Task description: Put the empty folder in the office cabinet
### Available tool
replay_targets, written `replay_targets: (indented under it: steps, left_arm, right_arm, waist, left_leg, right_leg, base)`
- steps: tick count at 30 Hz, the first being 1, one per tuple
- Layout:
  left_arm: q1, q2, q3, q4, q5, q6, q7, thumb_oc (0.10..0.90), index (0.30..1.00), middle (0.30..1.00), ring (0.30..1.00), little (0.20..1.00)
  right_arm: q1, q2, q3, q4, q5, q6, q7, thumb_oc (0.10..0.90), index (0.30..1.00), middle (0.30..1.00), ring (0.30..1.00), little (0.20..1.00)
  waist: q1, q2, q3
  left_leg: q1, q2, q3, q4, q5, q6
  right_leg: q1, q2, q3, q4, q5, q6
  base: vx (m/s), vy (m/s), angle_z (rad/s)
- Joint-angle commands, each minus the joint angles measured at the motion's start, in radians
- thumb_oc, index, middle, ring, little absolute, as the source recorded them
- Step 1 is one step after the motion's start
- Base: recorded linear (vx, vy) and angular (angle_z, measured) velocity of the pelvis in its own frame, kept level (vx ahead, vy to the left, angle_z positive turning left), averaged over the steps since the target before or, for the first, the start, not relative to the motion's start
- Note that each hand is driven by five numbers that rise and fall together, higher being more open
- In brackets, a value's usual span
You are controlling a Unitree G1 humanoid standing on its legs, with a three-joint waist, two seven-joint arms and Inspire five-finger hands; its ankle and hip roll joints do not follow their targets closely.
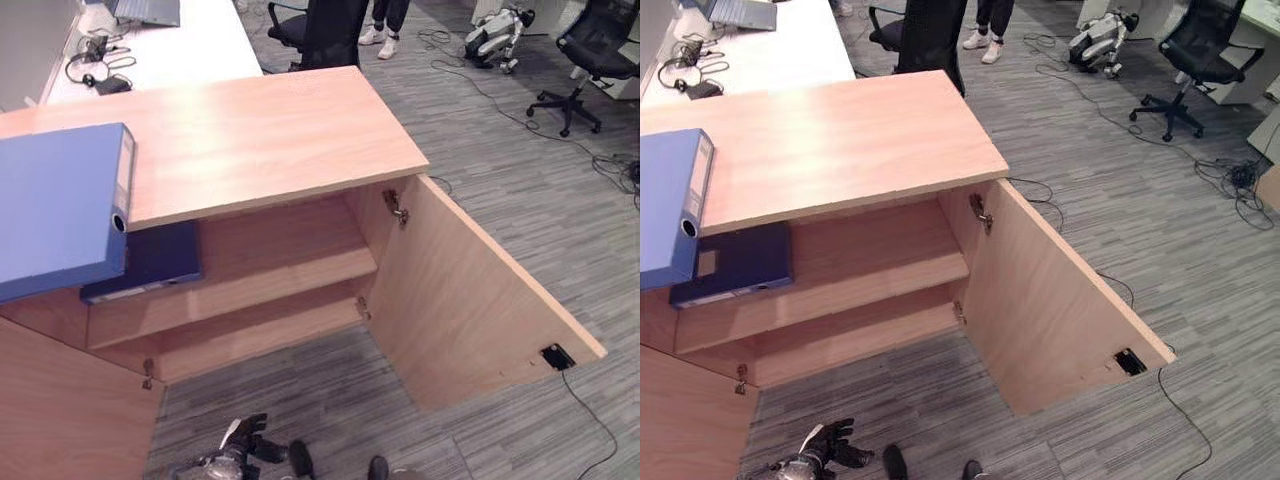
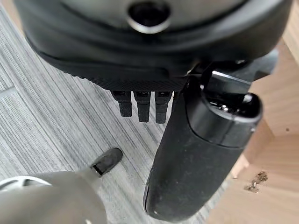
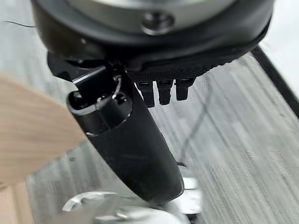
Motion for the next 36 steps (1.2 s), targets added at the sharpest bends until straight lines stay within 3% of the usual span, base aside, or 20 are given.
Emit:
replay_targets:
  steps: [1,5,7,9,10,11,13,15,16,17,22,24,25,29,31,33,34,35,36]
  left_arm:
    - [-0.046,0.052,0.017,-0.001,0.028,-0.026,0.023,0.8,0.9,0.9,0.9,0.9]
    - [-0.048,0.056,0.023,0.004,0.024,-0.023,0.019,0.8,0.9,0.9,0.9,0.9]
    - [-0.048,0.059,0.03,0.011,0.02,-0.021,0.017,0.8,0.9,0.9,0.9,0.9]
    - [-0.047,0.062,0.032,0.012,0.02,-0.022,0.016,0.8,0.9,0.9,0.9,0.9]
    - [-0.041,0.066,0.041,0.007,0.007,-0.024,0.011,0.8,0.9,0.9,0.9,0.9]
    - [-0.041,0.066,0.041,0.007,0.007,-0.024,0.011,0.8,0.9,0.9,0.9,0.9]
    - [-0.046,0.066,0.045,0.012,-0.004,-0.027,0.007,0.8,0.9,0.9,0.9,0.9]
    - [-0.046,0.066,0.045,0.012,-0.004,-0.027,0.007,0.8,0.9,0.9,0.9,0.9]
    - [-0.044,0.05,0.037,0.041,-0.003,-0.026,0.007,0.8,0.9,0.9,0.9,0.9]
    - [-0.042,0.044,0.037,0.048,-0.006,-0.024,0.007,0.8,0.9,0.9,0.9,0.9]
    - [-0.038,0.034,0.041,0.064,-0.02,-0.019,0.004,0.8,0.9,0.9,0.9,0.9]
    - [-0.036,0.031,0.034,0.068,-0.004,-0.018,-0.002,0.8,0.9,0.9,0.9,0.9]
    - [-0.032,0.024,0.02,0.074,0.02,-0.024,-0.008,0.8,0.9,0.9,0.9,0.9]
    - [-0.05,0.005,-0.003,0.064,0.023,-0.028,0.002,0.8,0.9,0.9,0.9,0.9]
    - [-0.052,-0.001,-0.011,0.059,0.026,-0.03,0.003,0.8,0.9,0.9,0.9,0.9]
    - [-0.066,-0.002,-0.012,0.041,0.003,-0.034,0.004,0.8,0.9,0.9,0.9,0.9]
    - [-0.066,-0.002,-0.012,0.041,0.002,-0.034,0.004,0.8,0.9,0.9,0.9,0.9]
    - [-0.078,0.002,-0.01,0.021,-0.023,-0.034,0.004,0.8,0.9,0.9,0.9,0.9]
    - [-0.082,0.003,-0.012,0.012,-0.026,-0.035,0.006,0.8,0.9,0.9,0.9,0.9]
  right_arm:
    - [-0.146,-0.014,0.01,-0.045,0.028,-0.064,0.003,0.8,0.9,0.9,0.9,0.9]
    - [-0.186,-0.009,0.027,-0.025,0.016,-0.059,0.004,0.8,0.9,0.9,0.9,0.9]
    - [-0.218,0.007,0.048,-0.004,0.002,-0.057,0.01,0.8,0.9,0.9,0.9,0.9]
    - [-0.224,0.007,0.053,0.0,-0.006,-0.06,0.011,0.8,0.9,0.9,0.9,0.9]
    - [-0.229,0.006,0.059,0.004,-0.01,-0.065,0.014,0.8,0.9,0.9,0.9,0.9]
    - [-0.229,0.006,0.059,0.004,-0.01,-0.065,0.014,0.8,0.9,0.9,0.9,0.9]
    - [-0.219,-0.005,0.063,0.019,-0.007,-0.071,0.011,0.8,0.9,0.9,0.9,0.9]
    - [-0.219,-0.005,0.064,0.019,-0.007,-0.071,0.011,0.8,0.9,0.9,0.9,0.9]
    - [-0.216,-0.009,0.063,0.052,0.009,-0.074,0.005,0.8,0.9,0.9,0.9,0.9]
    - [-0.216,-0.006,0.06,0.06,0.016,-0.073,0.003,0.8,0.9,0.9,0.9,0.9]
    - [-0.208,-0.013,0.028,0.089,0.039,-0.067,-0.005,0.8,0.9,0.9,0.9,0.9]
    - [-0.193,-0.02,0.012,0.104,0.039,-0.063,-0.005,0.8,0.9,0.9,0.9,0.9]
    - [-0.164,-0.034,-0.005,0.126,0.043,-0.067,-0.004,0.8,0.9,0.9,0.9,0.9]
    - [-0.13,-0.065,-0.022,0.168,0.031,-0.062,-0.002,0.8,0.9,0.9,0.9,0.9]
    - [-0.13,-0.071,-0.019,0.174,0.021,-0.06,-0.002,0.8,0.9,0.9,0.9,0.9]
    - [-0.133,-0.091,-0.031,0.176,0.016,-0.057,0.001,0.8,0.9,0.9,0.9,0.9]
    - [-0.133,-0.091,-0.031,0.176,0.016,-0.057,0.001,0.8,0.9,0.9,0.9,0.9]
    - [-0.132,-0.098,-0.033,0.168,0.018,-0.056,0.001,0.8,0.9,0.9,0.9,0.9]
    - [-0.136,-0.102,-0.031,0.169,0.015,-0.053,-0.002,0.8,0.9,0.9,0.9,0.9]
  waist:
    - [0.037,0.004,0.025]
    - [0.061,-0.001,0.024]
    - [0.087,-0.001,0.031]
    - [0.087,0.003,0.033]
    - [0.087,0.013,0.035]
    - [0.087,0.013,0.034]
    - [0.081,0.018,0.042]
    - [0.08,0.018,0.043]
    - [0.077,0.012,0.04]
    - [0.075,0.011,0.039]
    - [0.052,0.017,0.055]
    - [0.029,0.023,0.063]
    - [0.009,0.028,0.05]
    - [-0.021,0.075,0.03]
    - [-0.024,0.081,0.032]
    - [-0.033,0.083,0.051]
    - [-0.033,0.083,0.051]
    - [-0.033,0.07,0.072]
    - [-0.027,0.061,0.084]
  left_leg:
    - [0.116,-0.025,-0.052,-0.001,-0.156,-0.039]
    - [0.111,-0.033,-0.065,-0.001,-0.158,-0.033]
    - [0.11,-0.036,-0.064,-0.001,-0.161,-0.027]
    - [0.109,-0.037,-0.074,-0.001,-0.159,-0.026]
    - [0.116,-0.037,-0.119,-0.001,-0.152,-0.027]
    - [0.116,-0.037,-0.119,-0.001,-0.152,-0.027]
    - [0.125,-0.055,-0.186,-0.001,-0.143,-0.028]
    - [0.127,-0.055,-0.187,-0.001,-0.144,-0.028]
    - [0.131,-0.068,-0.221,-0.001,-0.151,-0.026]
    - [0.131,-0.071,-0.229,-0.001,-0.151,-0.025]
    - [0.169,-0.089,-0.289,-0.001,-0.167,-0.021]
    - [0.195,-0.097,-0.323,-0.001,-0.181,-0.022]
    - [0.217,-0.106,-0.343,-0.001,-0.199,-0.022]
    - [0.243,-0.081,-0.344,0.015,-0.211,-0.065]
    - [0.234,-0.074,-0.336,0.049,-0.209,-0.078]
    - [0.155,-0.061,-0.256,0.22,-0.159,-0.15]
    - [0.152,-0.061,-0.257,0.225,-0.162,-0.15]
    - [0.072,-0.049,-0.193,0.38,-0.109,-0.187]
    - [0.033,-0.044,-0.18,0.46,-0.082,-0.204]
  right_leg:
    - [-0.01,-0.094,0.054,-0.001,0.057,0.107]
    - [-0.015,-0.108,0.015,0.041,0.069,0.112]
    - [-0.033,-0.13,-0.057,0.124,0.083,0.126]
    - [-0.043,-0.124,-0.057,0.153,0.079,0.131]
    - [-0.081,-0.052,0.02,0.182,0.013,0.114]
    - [-0.082,-0.052,0.02,0.181,0.013,0.114]
    - [-0.101,0.039,0.114,0.13,-0.055,0.072]
    - [-0.099,0.039,0.113,0.129,-0.055,0.072]
    - [-0.1,0.062,0.152,0.034,-0.029,0.046]
    - [-0.117,0.067,0.162,0.021,-0.018,0.044]
    - [-0.211,0.095,0.15,0.003,0.038,0.044]
    - [-0.237,0.095,0.122,0.003,0.046,0.046]
    - [-0.197,0.093,0.148,-0.055,0.044,0.03]
    - [-0.139,0.086,0.133,-0.073,0.025,-0.005]
    - [-0.12,0.086,0.122,-0.082,0.015,-0.01]
    - [-0.063,0.063,0.099,-0.105,-0.009,-0.018]
    - [-0.063,0.063,0.098,-0.105,-0.009,-0.018]
    - [-0.044,0.044,0.091,-0.106,-0.018,-0.029]
    - [-0.035,0.036,0.089,-0.107,-0.022,-0.035]
  base:
    - [0.0,0.062,0.51]
    - [0.0,0.084,0.48]
    - [-0.03,0.115,0.18]
    - [0.0,0.096,0.22]
    - [0.03,0.062,0.38]
    - [0.05,0.09,0.8]
    - [0.08,0.038,0.77]
    - [0.07,-0.023,0.86]
    - [0.12,-0.065,0.82]
    - [0.12,-0.066,0.55]
    - [0.17,-0.047,0.31]
    - [0.25,-0.078,0.5]
    - [0.34,-0.105,0.52]
    - [0.34,-0.166,1.09]
    - [0.18,-0.128,0.5]
    - [0.14,-0.133,0.25]
    - [0.05,-0.129,0.44]
    - [0.03,-0.134,0.38]
    - [0.03,-0.134,0.2]
